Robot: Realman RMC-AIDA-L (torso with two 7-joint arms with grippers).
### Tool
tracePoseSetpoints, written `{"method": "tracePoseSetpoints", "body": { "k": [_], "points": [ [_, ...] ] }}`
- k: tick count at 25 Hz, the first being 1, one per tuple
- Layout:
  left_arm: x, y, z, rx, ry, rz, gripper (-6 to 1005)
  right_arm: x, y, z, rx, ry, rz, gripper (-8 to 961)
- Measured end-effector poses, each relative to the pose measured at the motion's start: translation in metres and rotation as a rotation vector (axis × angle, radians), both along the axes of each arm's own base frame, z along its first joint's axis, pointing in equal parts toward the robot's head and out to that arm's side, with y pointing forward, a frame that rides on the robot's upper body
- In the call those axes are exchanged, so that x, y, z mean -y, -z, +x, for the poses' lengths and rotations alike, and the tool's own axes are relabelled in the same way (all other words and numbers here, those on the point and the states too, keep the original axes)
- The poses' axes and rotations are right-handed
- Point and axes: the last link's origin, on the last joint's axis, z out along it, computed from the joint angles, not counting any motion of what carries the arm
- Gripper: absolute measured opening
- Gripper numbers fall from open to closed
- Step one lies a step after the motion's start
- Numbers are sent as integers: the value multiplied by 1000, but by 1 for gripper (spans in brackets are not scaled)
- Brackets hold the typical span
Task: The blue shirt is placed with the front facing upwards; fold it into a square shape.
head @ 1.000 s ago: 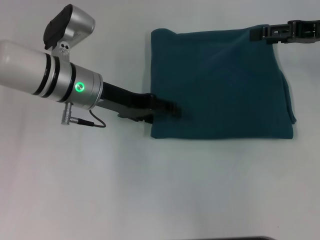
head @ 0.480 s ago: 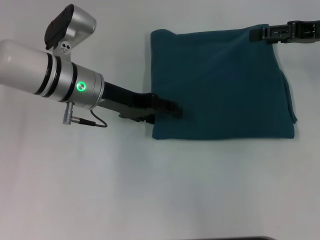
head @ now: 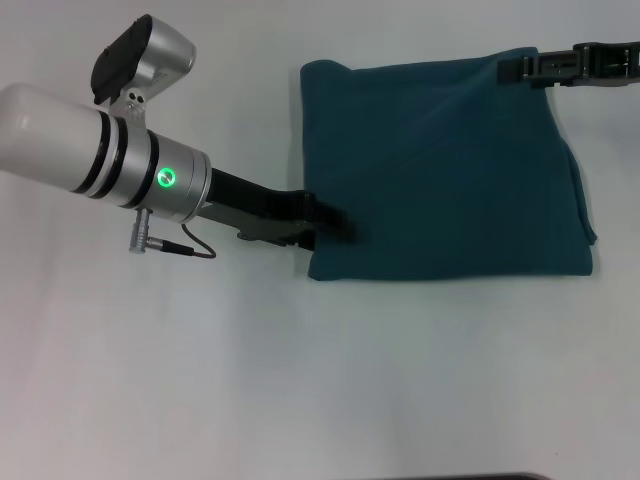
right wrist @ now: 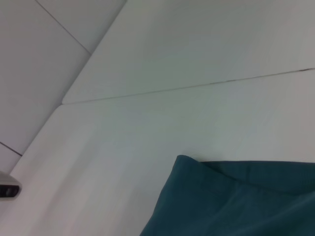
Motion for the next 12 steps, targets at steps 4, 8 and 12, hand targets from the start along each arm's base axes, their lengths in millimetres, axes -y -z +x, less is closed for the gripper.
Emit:
{"method": "tracePoseSetpoints", "body": {
  "k": [4, 8, 12],
  "points": [
    [-1, 0, 0, -5, 2, 6, 589, 0, 1, 0, -1, -1, -1, 899],
    [-2, 1, -1, -15, 7, 9, 516, 0, 1, 0, -1, -2, -2, 899],
    [-2, 1, -1, -15, 9, 9, 409, 0, 1, 0, -1, -2, -2, 899]
  ]
}}
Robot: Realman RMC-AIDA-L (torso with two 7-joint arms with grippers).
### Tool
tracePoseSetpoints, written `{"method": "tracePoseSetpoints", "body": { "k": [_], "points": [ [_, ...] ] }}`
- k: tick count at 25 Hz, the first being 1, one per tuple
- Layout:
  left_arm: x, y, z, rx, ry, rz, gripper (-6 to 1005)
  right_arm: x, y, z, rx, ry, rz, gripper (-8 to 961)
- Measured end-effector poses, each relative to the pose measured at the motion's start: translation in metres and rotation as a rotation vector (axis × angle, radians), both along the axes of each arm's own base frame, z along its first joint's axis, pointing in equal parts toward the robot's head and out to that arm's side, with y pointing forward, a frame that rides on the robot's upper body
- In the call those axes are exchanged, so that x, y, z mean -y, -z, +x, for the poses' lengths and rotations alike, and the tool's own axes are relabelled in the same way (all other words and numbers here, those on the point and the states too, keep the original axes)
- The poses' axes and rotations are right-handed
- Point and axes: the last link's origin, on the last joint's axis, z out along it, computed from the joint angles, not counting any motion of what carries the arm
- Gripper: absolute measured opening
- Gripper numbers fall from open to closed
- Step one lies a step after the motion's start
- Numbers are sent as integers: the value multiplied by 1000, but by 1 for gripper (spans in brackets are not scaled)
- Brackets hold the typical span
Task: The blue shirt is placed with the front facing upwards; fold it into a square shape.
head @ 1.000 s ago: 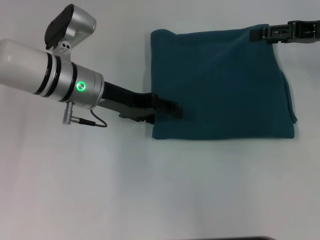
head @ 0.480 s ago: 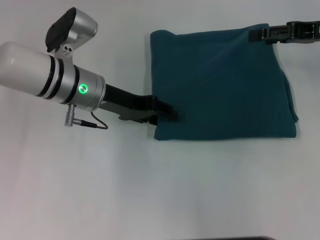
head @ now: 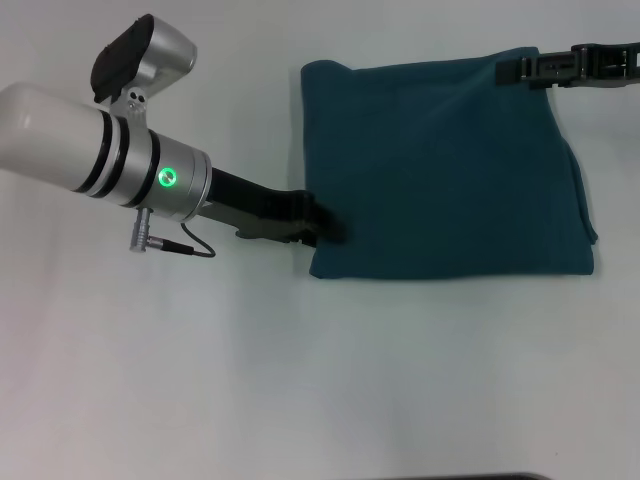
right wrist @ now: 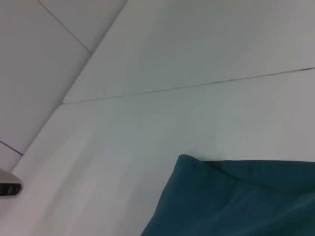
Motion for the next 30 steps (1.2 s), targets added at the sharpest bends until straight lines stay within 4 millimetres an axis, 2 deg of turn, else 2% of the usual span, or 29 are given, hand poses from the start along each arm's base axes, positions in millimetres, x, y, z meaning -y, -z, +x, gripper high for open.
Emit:
{"method": "tracePoseSetpoints", "body": {
  "k": [3, 11, 17, 30],
  "points": [
    [-1, 0, 1, -3, 33, 4, 319, 0, 0, 0, -1, -1, 0, 899],
    [-4, 0, 6, -26, 52, -12, 245, -1, 0, -2, 0, -12, 1, 899],
    [-5, -4, 3, -21, 34, 0, 55, -1, -1, -2, 3, -14, 2, 899],
    [1, -21, -14, -7, -61, -28, 49, -5, 0, -9, 16, -40, -10, 899]
  ]
}}
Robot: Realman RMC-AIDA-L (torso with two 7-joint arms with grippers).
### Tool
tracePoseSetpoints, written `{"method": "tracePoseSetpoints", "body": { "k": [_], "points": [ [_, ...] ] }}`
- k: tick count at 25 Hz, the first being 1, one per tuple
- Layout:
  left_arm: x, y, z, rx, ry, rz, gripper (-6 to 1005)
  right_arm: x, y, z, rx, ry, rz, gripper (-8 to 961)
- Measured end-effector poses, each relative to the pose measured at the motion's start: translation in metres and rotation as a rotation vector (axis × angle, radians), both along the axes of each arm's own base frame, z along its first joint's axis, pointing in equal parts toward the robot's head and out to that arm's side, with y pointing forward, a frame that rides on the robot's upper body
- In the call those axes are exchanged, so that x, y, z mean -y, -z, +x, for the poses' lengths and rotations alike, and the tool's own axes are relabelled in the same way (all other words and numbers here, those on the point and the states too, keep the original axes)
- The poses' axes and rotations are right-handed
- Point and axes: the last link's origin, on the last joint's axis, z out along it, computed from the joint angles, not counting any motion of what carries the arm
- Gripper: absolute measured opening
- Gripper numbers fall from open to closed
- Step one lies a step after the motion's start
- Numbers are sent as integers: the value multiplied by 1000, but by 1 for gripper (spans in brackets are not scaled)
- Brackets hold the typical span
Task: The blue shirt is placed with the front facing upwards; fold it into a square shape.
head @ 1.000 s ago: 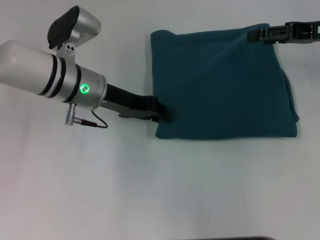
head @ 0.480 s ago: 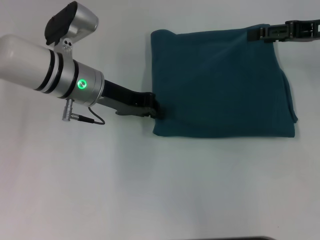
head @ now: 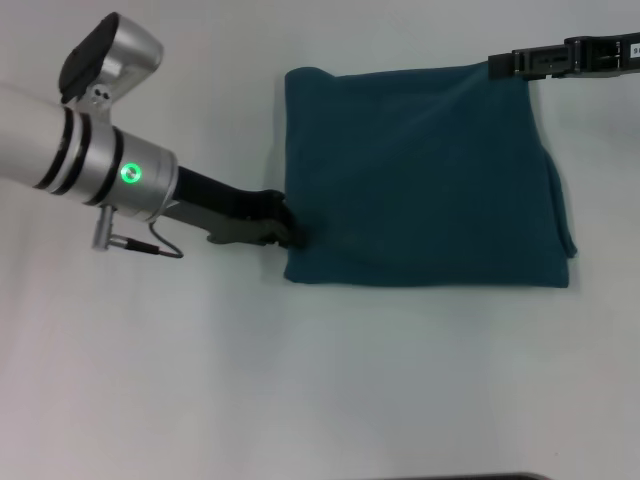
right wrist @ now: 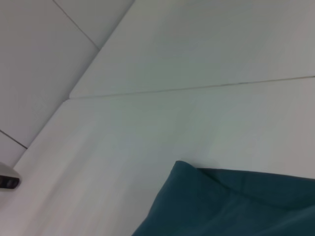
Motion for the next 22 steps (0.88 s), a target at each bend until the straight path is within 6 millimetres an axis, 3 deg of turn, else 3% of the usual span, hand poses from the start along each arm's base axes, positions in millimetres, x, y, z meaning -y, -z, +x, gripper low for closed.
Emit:
{"method": "tracePoseSetpoints", "body": {
  "k": [22],
  "points": [
    [22, -42, -41, -1, -164, -55, 49, -3, 1, -5, 5, -9, -10, 899]
  ]
}}
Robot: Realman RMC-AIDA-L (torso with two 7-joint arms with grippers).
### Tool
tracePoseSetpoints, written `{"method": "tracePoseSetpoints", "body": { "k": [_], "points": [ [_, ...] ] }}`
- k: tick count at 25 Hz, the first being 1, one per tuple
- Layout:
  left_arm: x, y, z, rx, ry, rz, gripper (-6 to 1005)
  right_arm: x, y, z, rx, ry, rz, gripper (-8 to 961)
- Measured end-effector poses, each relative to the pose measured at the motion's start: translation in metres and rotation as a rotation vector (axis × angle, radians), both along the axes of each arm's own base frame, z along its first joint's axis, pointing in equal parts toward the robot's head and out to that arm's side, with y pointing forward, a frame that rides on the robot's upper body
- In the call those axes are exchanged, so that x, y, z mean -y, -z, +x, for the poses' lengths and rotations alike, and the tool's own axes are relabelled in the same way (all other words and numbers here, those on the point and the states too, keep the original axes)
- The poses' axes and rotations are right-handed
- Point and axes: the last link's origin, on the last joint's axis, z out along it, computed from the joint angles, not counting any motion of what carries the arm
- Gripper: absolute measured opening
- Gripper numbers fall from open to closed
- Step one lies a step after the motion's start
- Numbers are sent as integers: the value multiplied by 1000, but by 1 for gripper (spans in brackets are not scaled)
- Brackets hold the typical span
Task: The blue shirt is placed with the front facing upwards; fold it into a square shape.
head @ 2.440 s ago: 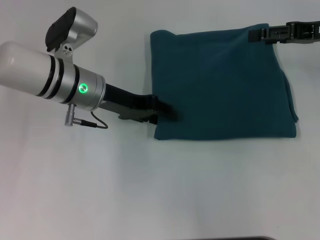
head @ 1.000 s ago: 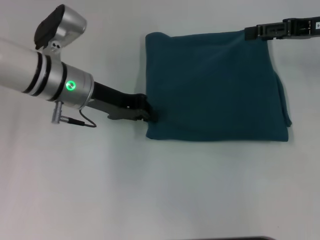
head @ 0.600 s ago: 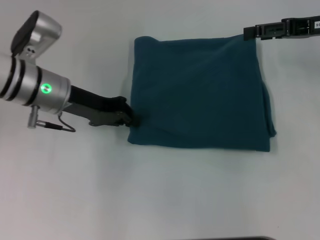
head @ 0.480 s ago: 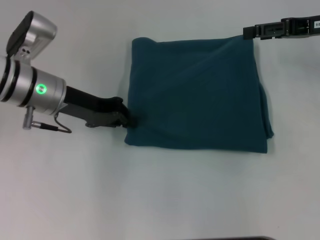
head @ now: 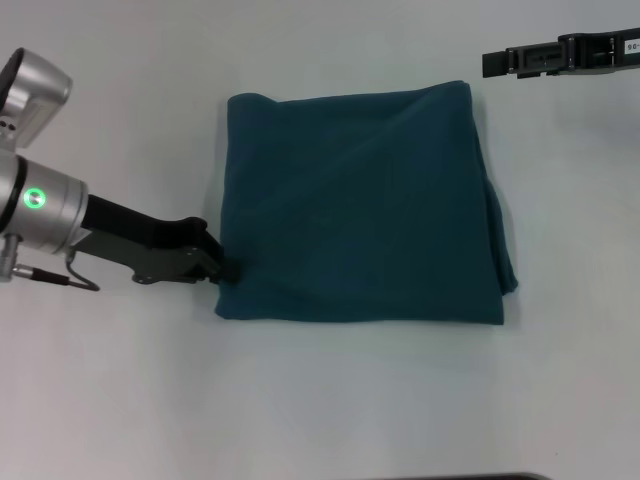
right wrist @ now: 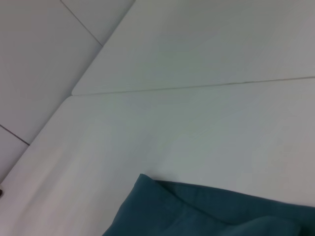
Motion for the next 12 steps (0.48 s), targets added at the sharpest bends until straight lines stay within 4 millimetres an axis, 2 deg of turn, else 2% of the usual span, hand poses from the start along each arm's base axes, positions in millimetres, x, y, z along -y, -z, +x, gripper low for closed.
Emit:
{"method": "tracePoseSetpoints", "body": {
  "k": [12],
  "points": [
    [7, -14, -8, 6, -33, -6, 48, -1, 2, -1, -2, 4, -4, 899]
  ]
}}
